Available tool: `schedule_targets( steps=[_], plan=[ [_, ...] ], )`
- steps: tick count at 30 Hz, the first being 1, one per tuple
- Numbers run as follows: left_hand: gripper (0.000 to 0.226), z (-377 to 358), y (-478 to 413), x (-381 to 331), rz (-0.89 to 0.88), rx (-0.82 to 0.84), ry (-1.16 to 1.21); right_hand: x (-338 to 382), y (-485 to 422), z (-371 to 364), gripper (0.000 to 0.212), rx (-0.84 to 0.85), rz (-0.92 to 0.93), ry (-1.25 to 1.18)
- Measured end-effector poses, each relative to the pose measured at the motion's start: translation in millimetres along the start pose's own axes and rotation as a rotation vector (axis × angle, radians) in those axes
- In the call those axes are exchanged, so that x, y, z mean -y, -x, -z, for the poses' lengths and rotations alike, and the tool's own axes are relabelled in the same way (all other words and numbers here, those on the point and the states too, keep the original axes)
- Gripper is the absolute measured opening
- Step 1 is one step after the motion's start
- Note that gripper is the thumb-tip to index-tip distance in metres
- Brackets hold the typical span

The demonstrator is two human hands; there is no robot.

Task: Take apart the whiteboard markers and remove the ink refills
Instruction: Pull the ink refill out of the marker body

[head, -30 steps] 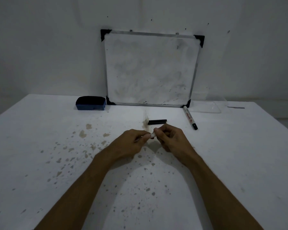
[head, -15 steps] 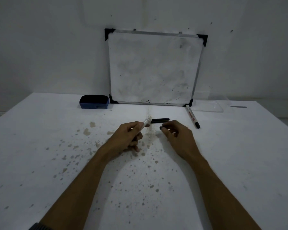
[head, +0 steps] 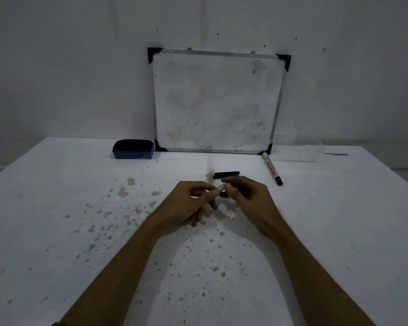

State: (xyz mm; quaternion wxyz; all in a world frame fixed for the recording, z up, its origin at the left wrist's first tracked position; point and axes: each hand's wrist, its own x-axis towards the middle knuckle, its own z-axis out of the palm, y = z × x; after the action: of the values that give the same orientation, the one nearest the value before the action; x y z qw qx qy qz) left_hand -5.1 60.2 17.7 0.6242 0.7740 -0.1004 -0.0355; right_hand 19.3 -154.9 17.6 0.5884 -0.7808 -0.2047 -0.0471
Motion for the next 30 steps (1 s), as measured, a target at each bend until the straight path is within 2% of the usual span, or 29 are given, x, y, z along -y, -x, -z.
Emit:
schedule_targets(
  steps=[3, 5, 7, 9, 13, 17, 21, 24, 27, 30],
  plan=[
    [0.035, -1, -1, 0, -0.020, -0.060, 0.009, -3, -4, 0, 0.015, -0.011, -0.035, -0.092],
    [0.044, -1, -2, -3, 0.001, -0.154, 0.179, -5, -7, 1, 0.015, -0.105, -0.075, -0.177],
    [0.064, -3, -6, -7, 0.059, -0.227, 0.437, -5, -10, 0, 0.017, -0.220, -0.143, -0.330],
    [0.075, -10, -9, -6, 0.064, -0.246, 0.590, -5, -10, -3, 0.017, -0.269, -0.184, -0.435],
    [0.038, -38, -12, -6, -0.065, -0.303, 0.464, -3, -8, -8, 0.021, -0.122, -0.207, -0.396],
    [0.022, -36, -16, -12, -0.126, -0.414, 0.420, -1, -12, -8, 0.037, -0.119, -0.391, -0.621],
    [0.020, -50, -17, -11, -0.180, -0.443, 0.335, -3, -17, -5, 0.040, -0.156, -0.556, -0.789],
    [0.024, -66, -16, -3, -0.134, -0.418, 0.172, -6, -16, -2, 0.038, -0.056, -0.537, -0.739],
    [0.019, -62, -18, 2, -0.158, -0.441, 0.165, -6, -16, 1, 0.034, -0.002, -0.508, -0.746],
    [0.019, -58, -18, 1, -0.096, -0.482, 0.240, -6, -15, 2, 0.030, 0.040, -0.499, -0.757]
  ],
)
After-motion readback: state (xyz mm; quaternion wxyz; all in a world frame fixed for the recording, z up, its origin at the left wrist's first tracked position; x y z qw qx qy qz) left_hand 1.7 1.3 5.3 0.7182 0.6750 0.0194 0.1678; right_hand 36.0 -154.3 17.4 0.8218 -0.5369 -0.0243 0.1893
